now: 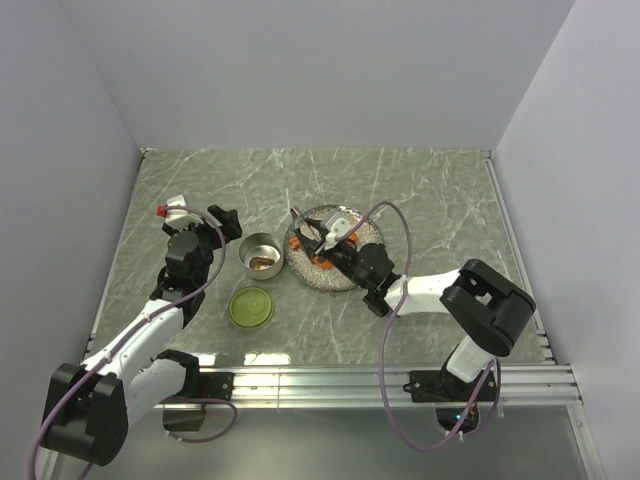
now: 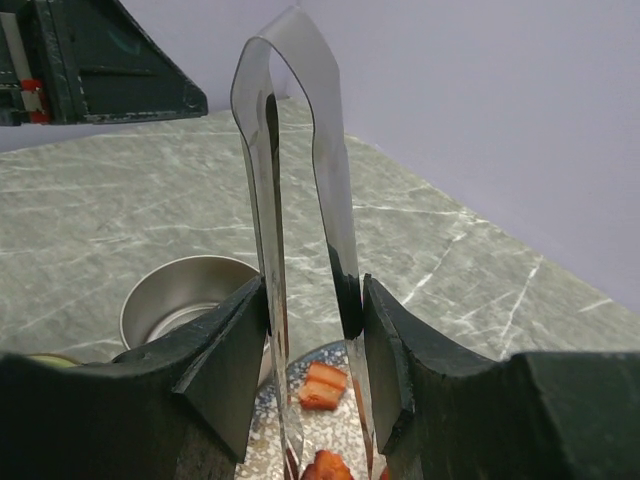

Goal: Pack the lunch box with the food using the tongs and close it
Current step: Pick up the food using the clamp

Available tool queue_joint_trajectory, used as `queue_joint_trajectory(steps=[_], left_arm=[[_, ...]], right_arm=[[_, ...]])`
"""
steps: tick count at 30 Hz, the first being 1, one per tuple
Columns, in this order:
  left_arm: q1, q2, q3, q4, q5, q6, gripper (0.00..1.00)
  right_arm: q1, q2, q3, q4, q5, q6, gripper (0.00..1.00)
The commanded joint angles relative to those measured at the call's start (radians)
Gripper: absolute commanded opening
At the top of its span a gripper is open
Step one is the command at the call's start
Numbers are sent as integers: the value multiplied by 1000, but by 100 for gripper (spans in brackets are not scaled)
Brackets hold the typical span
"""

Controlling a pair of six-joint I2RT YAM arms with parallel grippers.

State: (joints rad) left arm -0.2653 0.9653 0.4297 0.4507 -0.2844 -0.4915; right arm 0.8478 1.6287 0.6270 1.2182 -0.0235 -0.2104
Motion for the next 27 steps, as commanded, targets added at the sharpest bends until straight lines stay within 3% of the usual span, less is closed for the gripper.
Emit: queue_joint_trajectory(steps=[1,18,23,27], left_arm=[[-2,-2,9,43,19,-4,100],[-2,-11,4,43,24,-4,99],[-2,-10,4,43,22,-4,99],[0,-11,4,43,22,-5,100]], right_arm=[[-7,-53,-19,69,46,-35,49],[-21,-41,-53,4,62,20,47],[-23,-72,-56,-54,83,45,47],[-23,-127,-47,-193,123,85,46]])
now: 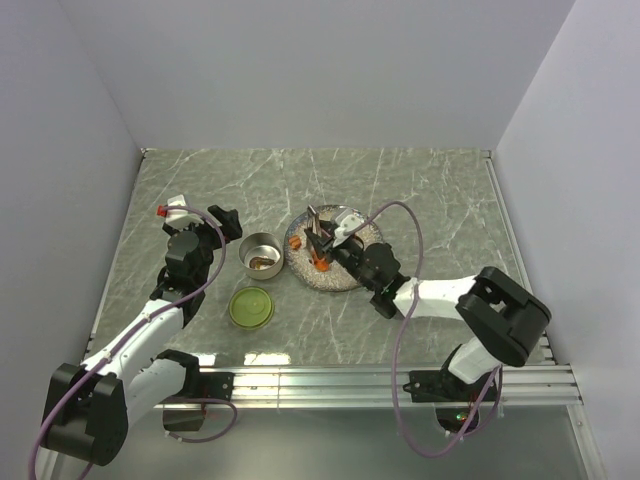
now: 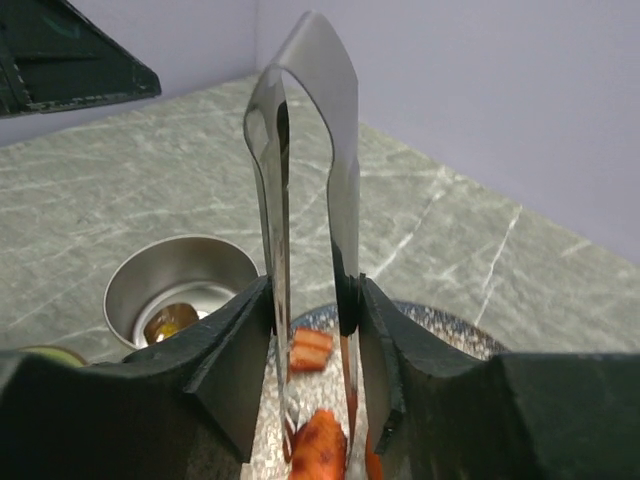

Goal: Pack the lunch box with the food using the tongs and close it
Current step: Pick up the food using the clamp

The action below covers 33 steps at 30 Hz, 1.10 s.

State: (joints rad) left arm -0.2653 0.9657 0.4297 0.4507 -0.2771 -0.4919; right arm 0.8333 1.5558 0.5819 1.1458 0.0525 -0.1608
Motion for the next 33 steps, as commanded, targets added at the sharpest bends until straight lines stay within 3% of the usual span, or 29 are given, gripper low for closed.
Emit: queue_joint_trajectory(steps=[1,3,7,12,23,33], left_arm=[[0,-13,4,43,15,-5,99],[-2,-15,3,43,13,-5,99],[-2,-18,1,45,12,-5,100],[0,-19,1,43,12,-5,99],[-2,-15,3,45,12,-7,99],[0,-24,0,40,-2,-10,99]], right_arm=[[-8,-78,2,-151,50,55,44],[-8,-98,15,-233,50,72,40],[-8,-140,15,-300,38,104,20],[-8,-148,35,-320,50,106,11],[16,-184,185,-359,40,53,10],[44,-90,369,-356,-35,41,10]])
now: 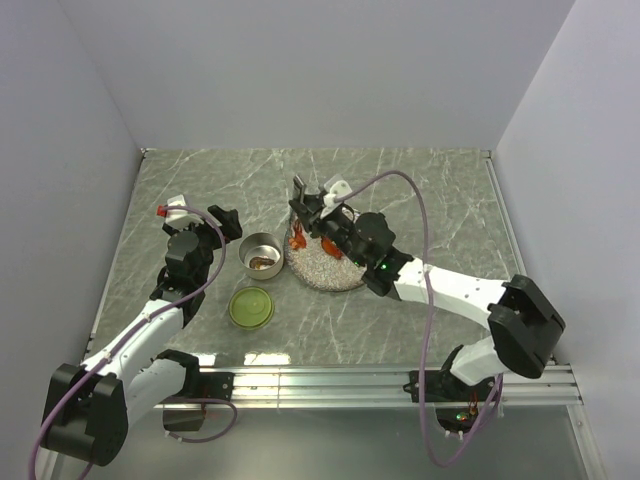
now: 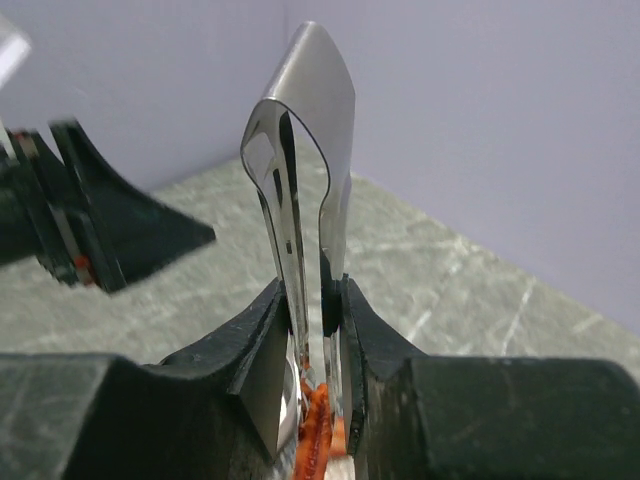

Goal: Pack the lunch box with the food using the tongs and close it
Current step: Pick up the food using the clamp, then place the food into the lunch box

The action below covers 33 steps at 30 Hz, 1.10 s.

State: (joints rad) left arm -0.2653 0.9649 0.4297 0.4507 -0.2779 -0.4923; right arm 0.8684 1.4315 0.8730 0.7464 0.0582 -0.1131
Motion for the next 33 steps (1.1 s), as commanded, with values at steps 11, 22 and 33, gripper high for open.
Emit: queue_joint_trajectory(steps=[11,22,33], left_arm=[[0,-32,-5,42,5,-12,99],[-2,-45,-9,36,11,-14,99],[-2,-51,-12,26,19,-19,99]], right_arm=[[40,178,195,102,-118,47,11],[57,256,247,159,-141,64,11],[57,280,256,177,-123,53,44]])
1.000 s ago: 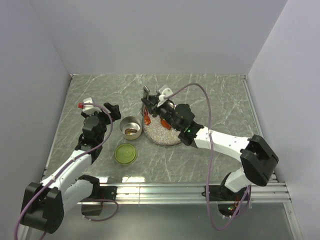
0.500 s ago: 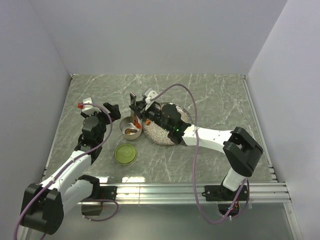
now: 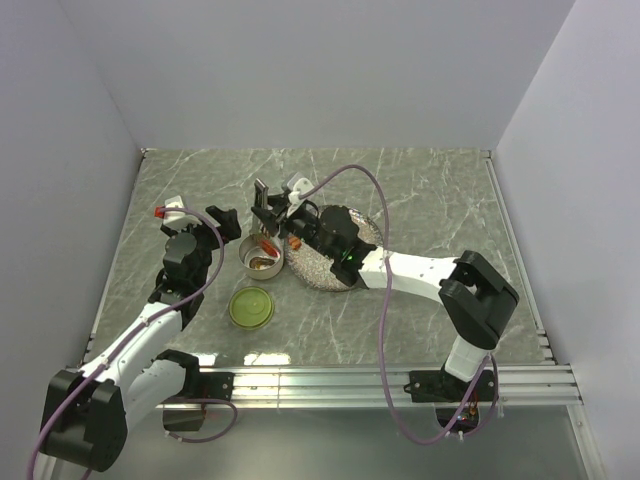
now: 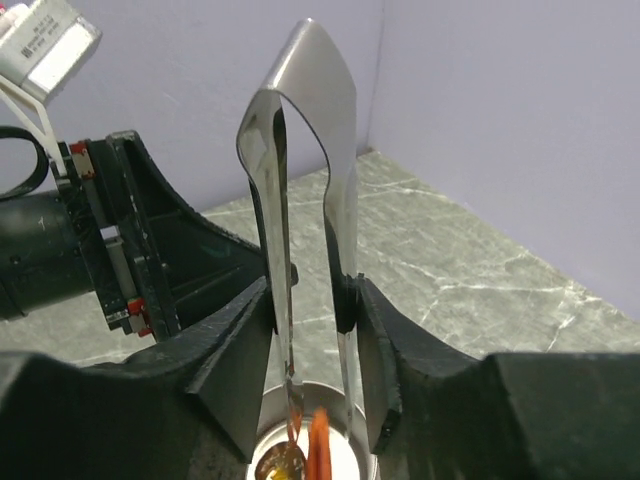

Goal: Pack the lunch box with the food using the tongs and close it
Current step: Place the food into the lunch box, then pick up the food using the clamp

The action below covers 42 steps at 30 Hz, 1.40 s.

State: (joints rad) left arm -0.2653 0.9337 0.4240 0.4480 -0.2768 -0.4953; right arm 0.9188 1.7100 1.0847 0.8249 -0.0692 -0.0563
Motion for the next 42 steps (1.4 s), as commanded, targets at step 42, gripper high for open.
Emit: queue_joint_trajectory(steps=[42], left_arm=[[0,-12,-8,34,24,-15,99]], right_arm=[[-130,-371,-488,234,263,-94,48]])
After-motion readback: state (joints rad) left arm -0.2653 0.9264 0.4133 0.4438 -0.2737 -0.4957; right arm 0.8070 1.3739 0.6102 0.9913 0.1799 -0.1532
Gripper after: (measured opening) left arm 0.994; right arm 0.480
